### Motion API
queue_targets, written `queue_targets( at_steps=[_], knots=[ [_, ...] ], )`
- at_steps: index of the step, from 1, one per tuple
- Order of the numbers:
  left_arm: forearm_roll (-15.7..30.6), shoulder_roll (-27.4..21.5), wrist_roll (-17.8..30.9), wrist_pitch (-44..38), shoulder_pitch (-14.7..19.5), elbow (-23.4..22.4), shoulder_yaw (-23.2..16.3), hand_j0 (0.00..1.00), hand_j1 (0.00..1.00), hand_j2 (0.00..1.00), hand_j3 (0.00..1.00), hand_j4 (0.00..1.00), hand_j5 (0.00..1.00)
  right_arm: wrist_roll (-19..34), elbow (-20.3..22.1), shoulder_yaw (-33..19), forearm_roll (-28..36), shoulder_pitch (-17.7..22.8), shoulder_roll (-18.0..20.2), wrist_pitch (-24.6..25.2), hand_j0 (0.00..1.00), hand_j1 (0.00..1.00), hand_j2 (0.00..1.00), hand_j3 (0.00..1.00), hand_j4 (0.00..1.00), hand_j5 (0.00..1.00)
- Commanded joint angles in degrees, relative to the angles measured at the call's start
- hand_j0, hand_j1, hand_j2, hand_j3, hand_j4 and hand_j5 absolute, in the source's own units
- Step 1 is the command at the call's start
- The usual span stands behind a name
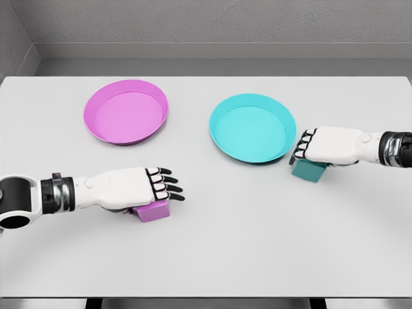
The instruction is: Place the blocks in the corresponding plates according to their colors
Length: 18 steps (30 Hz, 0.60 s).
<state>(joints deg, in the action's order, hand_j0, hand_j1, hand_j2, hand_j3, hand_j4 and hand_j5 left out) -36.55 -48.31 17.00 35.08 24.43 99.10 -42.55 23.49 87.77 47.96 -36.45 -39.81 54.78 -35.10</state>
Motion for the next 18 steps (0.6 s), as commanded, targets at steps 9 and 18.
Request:
queue_targets(
  at_steps=[9, 18],
  knots=[
    [0.8, -0.3, 1.5, -0.1, 0.1, 0.0, 0.3, 0.59, 0.59, 0.59, 0.59, 0.59, 0.59, 0.0, 0.2, -0.5, 0.4, -0.4, 0.2, 0.1, 0.62, 0.62, 0.62, 0.62, 0.62, 0.62],
    [1.4, -0.6, 1.5, -0.1, 1.1, -0.1, 0.3, 0.60, 0.60, 0.60, 0.60, 0.60, 0.60, -0.1, 0.1, -0.7, 1.0, -2.0, 0.7, 0.1, 0.62, 0.62, 0.62, 0.62, 0.62, 0.62]
  ],
)
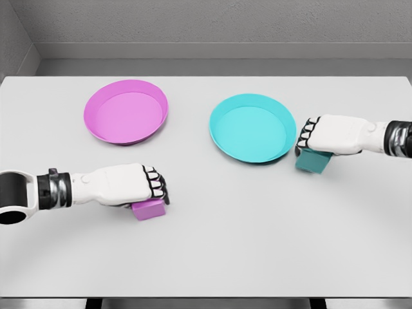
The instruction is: Place the blocks in the corresponding plates according to their colors
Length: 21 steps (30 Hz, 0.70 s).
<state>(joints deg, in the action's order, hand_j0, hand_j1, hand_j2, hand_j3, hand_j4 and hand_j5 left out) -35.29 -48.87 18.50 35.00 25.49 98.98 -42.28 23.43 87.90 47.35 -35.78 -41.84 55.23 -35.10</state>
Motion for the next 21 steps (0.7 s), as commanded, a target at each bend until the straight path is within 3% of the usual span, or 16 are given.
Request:
queue_targets(
  at_steps=[1, 21],
  knots=[
    [0.1, -0.1, 0.0, 0.0, 0.0, 0.0, 0.0, 0.60, 0.60, 0.60, 0.60, 0.60, 0.60, -0.1, 0.0, -0.1, 0.4, 0.0, 0.1, 0.1, 0.61, 0.61, 0.61, 0.61, 0.61, 0.61],
    [1.5, 0.7, 0.0, 0.0, 5.2, -6.8, 0.4, 0.61, 0.61, 0.61, 0.61, 0.61, 0.61, -0.1, -0.1, -0.2, 0.4, -2.5, 0.3, 0.1, 0.59, 0.59, 0.59, 0.59, 0.59, 0.59]
  ],
)
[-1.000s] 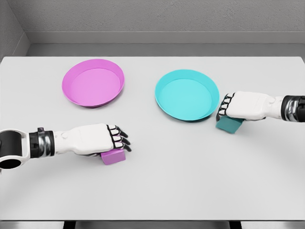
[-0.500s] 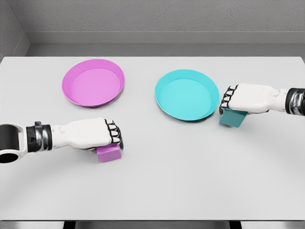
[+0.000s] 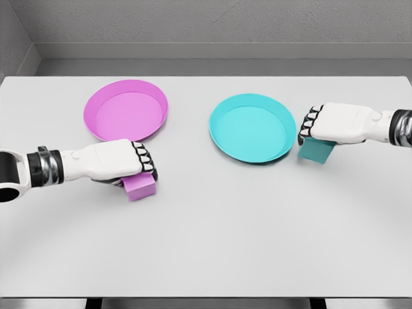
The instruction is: Place the blocks in the corresponding plates according to their colors
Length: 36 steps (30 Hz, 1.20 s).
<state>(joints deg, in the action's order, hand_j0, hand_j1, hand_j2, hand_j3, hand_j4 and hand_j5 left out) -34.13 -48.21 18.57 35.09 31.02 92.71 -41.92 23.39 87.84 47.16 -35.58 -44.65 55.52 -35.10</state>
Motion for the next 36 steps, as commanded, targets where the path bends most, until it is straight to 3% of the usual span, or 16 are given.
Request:
queue_targets(
  at_steps=[1, 13, 20, 36],
  knots=[
    [0.7, 0.0, 0.0, -0.1, 0.1, -0.9, 0.1, 0.61, 0.61, 0.61, 0.61, 0.61, 0.61, 0.0, -0.1, -0.1, 0.2, -0.1, -0.1, 0.1, 0.59, 0.59, 0.59, 0.59, 0.59, 0.59],
    [1.6, 0.2, 0.0, -0.1, 4.4, -5.8, 0.1, 0.61, 0.61, 0.61, 0.61, 0.61, 0.61, 0.0, -0.2, -0.1, -0.2, -2.2, -0.9, 0.1, 0.58, 0.58, 0.58, 0.58, 0.58, 0.58],
    [1.6, 2.0, 0.0, -0.1, 6.2, -8.9, 0.1, 0.61, 0.61, 0.61, 0.61, 0.61, 0.61, 0.1, -0.9, -0.1, -0.4, -3.5, -3.1, 0.1, 0.58, 0.58, 0.58, 0.58, 0.58, 0.58],
    [1.6, 7.5, 0.0, -0.1, 13.2, -21.6, 0.7, 0.61, 0.61, 0.61, 0.61, 0.61, 0.61, 0.6, -2.8, 0.0, -1.1, -6.5, -8.9, 0.1, 0.58, 0.58, 0.58, 0.58, 0.58, 0.58]
  ],
)
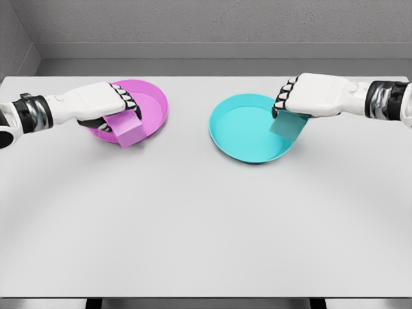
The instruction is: Place the blocks in the corresponding plates according to their colors
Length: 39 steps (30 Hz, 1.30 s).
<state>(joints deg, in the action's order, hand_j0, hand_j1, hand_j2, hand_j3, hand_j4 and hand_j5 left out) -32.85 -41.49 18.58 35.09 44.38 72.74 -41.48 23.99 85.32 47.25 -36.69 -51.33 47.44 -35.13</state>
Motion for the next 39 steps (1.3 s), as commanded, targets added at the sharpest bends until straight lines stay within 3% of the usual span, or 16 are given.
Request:
queue_targets(
  at_steps=[1, 12, 13, 15, 17, 20, 23, 30, 34, 36, 39],
  knots=[
    [0.3, 1.0, 0.0, -0.1, 0.1, -2.7, 0.5, 0.61, 0.61, 0.61, 0.61, 0.61, 0.61, 0.0, -0.3, -0.1, 0.0, -0.1, -1.1, 0.1, 0.58, 0.58, 0.58, 0.58, 0.58, 0.58],
    [0.2, 5.5, 0.1, -0.1, 2.9, -13.7, 4.0, 0.62, 0.62, 0.62, 0.62, 0.62, 0.62, 0.7, -2.8, 0.1, 0.0, -1.8, -5.3, 0.1, 0.58, 0.58, 0.58, 0.58, 0.58, 0.58],
    [0.2, 5.9, 0.1, -0.1, 3.0, -14.6, 4.0, 0.69, 0.69, 0.69, 0.69, 0.69, 0.69, 1.2, -3.0, 0.1, 0.0, -1.8, -5.9, 0.1, 0.58, 0.58, 0.58, 0.58, 0.58, 0.58],
    [0.2, 6.6, 0.1, -0.1, 3.3, -16.3, 6.0, 0.98, 0.98, 0.98, 0.98, 0.98, 0.98, 1.2, -3.8, 0.1, 0.0, -2.3, -6.7, 0.1, 0.59, 0.59, 0.59, 0.59, 0.59, 0.59],
    [0.2, 6.6, -0.1, -0.1, 3.3, -16.3, 6.1, 1.00, 1.00, 1.00, 1.00, 1.00, 1.00, 1.3, -4.7, 0.1, -0.1, -2.6, -7.5, 0.1, 0.60, 0.60, 0.60, 0.60, 0.60, 0.60],
    [0.3, 6.7, -0.3, -0.1, 3.3, -16.3, 6.5, 1.00, 1.00, 1.00, 1.00, 1.00, 1.00, 2.3, -5.0, 0.2, -0.1, -2.8, -8.5, 0.1, 0.73, 0.73, 0.73, 0.73, 0.73, 0.73],
    [0.3, 6.6, -0.3, -0.1, 3.4, -16.4, 7.3, 1.00, 1.00, 1.00, 1.00, 1.00, 1.00, 2.1, -5.7, 0.2, -0.7, -2.8, -9.1, 0.1, 0.99, 0.99, 0.99, 0.99, 0.99, 0.99],
    [0.9, 6.0, -0.3, -0.1, 3.4, -16.2, 7.8, 1.00, 1.00, 1.00, 1.00, 1.00, 1.00, 1.8, -6.7, -0.1, -0.1, -3.0, -8.2, 0.1, 0.99, 0.99, 0.99, 0.99, 0.99, 0.99],
    [0.9, 5.7, -0.3, -0.1, 3.2, -16.3, 9.0, 1.00, 1.00, 1.00, 1.00, 1.00, 1.00, 1.2, -6.1, -7.4, 0.5, -0.8, -3.9, 0.1, 0.99, 0.99, 0.99, 0.99, 0.99, 0.99],
    [5.0, 2.2, -0.3, -0.1, 2.8, -16.3, 9.0, 1.00, 1.00, 1.00, 1.00, 1.00, 1.00, 1.1, -4.8, -13.3, 0.5, 2.6, -2.5, 0.1, 0.99, 0.99, 0.99, 0.99, 0.99, 0.99],
    [7.2, -1.9, -0.3, -0.1, 2.3, -16.4, 9.0, 1.00, 1.00, 1.00, 1.00, 1.00, 1.00, -1.8, -1.3, -22.5, 0.5, 9.5, -1.0, 0.1, 0.99, 0.99, 0.99, 0.99, 0.99, 0.99]
  ],
)
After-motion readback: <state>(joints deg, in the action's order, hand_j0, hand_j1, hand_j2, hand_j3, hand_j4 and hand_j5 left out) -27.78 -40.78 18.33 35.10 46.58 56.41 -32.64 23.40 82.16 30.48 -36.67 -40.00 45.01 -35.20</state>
